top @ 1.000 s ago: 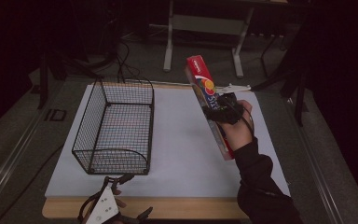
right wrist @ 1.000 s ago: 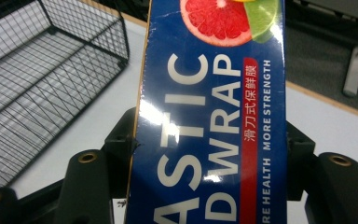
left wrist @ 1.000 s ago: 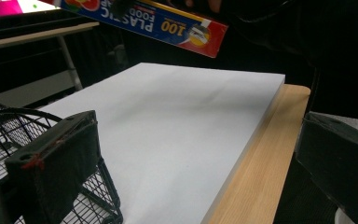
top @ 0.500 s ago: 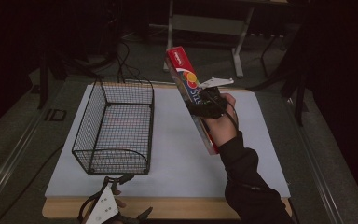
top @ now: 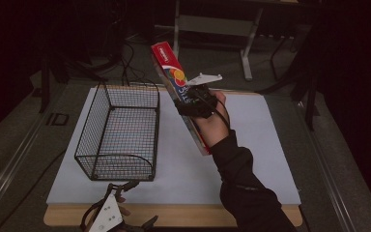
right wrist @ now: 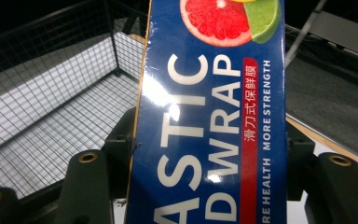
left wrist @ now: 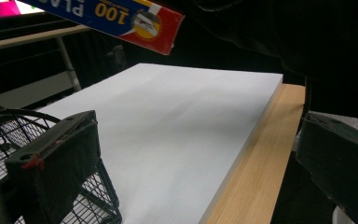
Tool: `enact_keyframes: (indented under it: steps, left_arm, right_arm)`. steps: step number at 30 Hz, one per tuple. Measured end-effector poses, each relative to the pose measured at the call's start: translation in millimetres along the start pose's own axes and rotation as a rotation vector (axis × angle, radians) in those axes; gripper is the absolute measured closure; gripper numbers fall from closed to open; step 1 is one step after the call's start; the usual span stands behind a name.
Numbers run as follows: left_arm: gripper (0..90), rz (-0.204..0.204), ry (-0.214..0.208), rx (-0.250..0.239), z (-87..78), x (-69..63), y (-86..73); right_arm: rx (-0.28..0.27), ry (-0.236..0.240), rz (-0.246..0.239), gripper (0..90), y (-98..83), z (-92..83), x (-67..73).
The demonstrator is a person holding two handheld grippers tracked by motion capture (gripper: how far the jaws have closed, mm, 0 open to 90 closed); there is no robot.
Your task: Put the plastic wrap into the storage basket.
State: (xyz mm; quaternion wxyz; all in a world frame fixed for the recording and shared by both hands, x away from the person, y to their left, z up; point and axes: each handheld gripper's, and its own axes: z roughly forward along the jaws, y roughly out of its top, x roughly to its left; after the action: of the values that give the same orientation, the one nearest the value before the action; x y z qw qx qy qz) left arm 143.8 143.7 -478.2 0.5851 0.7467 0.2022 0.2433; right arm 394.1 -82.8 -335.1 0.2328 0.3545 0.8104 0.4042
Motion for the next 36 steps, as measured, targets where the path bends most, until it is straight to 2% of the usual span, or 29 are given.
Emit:
enact_keyframes:
  steps: [19,29,36]
  left_arm:
    - [0.1,0.001,-0.007,-0.006,-2.0,-1.4,0.8]
    - [0.1,0.008,-0.012,-0.007,-3.2,-2.6,1.0]
    - [0.1,0.008,-0.015,-0.012,-4.4,-2.7,1.1]
  right_arm:
    - [-0.040,0.075,-0.017,39.5,28.9,19.7,43.0]
    - [-0.098,0.123,0.024,39.5,42.3,37.3,76.9]
    - [-0.117,0.128,0.015,39.5,50.8,57.0,103.5]
